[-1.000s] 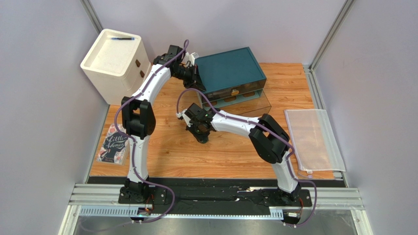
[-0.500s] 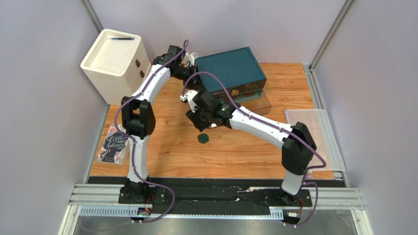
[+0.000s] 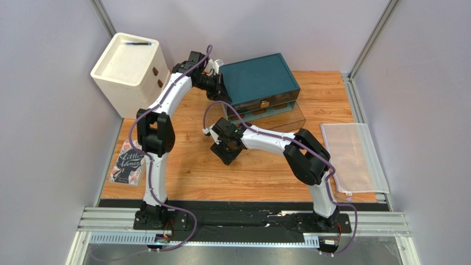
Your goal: Organize the makeup
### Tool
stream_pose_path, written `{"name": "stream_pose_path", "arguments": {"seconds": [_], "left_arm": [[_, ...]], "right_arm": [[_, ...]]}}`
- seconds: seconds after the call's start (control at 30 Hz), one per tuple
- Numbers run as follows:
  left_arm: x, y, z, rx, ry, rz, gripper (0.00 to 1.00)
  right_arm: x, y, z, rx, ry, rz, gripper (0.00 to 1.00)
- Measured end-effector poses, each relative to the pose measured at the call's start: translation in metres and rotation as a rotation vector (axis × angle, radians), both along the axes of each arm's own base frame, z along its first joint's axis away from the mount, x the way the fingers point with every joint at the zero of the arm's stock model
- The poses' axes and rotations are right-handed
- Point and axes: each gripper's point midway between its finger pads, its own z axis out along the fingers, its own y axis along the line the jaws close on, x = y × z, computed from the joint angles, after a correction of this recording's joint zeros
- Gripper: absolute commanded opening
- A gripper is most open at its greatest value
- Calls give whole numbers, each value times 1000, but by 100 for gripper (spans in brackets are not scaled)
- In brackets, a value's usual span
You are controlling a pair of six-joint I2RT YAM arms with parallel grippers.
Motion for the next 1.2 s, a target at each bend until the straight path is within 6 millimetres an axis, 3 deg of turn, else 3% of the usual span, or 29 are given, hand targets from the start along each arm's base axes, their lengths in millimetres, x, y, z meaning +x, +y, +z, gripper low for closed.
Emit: {"name": "stream_pose_path", "arguments": {"seconds": [0.17,0.3,0.4,0.63,0.77,0.9,1.0,1.1,1.2], "left_arm": [[0,0,0,-1,1,0,10],[0,0,0,-1,0,0,10],[0,0,0,-2,-1,0,10],[0,0,0,-3,-7,0,10],[0,0,0,-3,-8,0,10],[0,0,-1,-5,-8,1,10],[0,0,-1,-7,-10,1,10],[0,0,-1,-10,-13,0,10],[0,0,-1,-13,-17,0,10]], "right_arm": [[1,0,-4,-4,1,-6,46],[7,-2,-5,-17,0,-29,13],[13,-6,-6,-22,2,-47,3],[13,-7,-4,-6,0,-50,0],[0,-8,0,23,21,-28,0],[-9,-7,25,68,1,-10,0],[-4,-2,67,159,-66,-18,0],[11,-3,104,246,-129,-62,0],[43,-18,127,292,-181,-160,0]]}}
